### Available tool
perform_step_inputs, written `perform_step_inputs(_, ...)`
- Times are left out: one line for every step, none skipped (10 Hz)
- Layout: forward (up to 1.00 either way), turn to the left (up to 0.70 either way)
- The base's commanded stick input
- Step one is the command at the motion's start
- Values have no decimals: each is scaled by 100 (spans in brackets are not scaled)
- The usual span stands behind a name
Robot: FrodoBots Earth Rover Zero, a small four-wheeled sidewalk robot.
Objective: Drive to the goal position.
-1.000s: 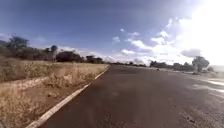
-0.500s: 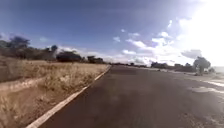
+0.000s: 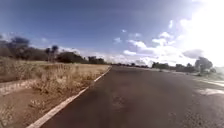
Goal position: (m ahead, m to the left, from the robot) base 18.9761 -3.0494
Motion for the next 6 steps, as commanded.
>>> perform_step_inputs(50,0)
perform_step_inputs(50,0)
perform_step_inputs(50,0)
perform_step_inputs(50,0)
perform_step_inputs(50,0)
perform_step_inputs(50,0)
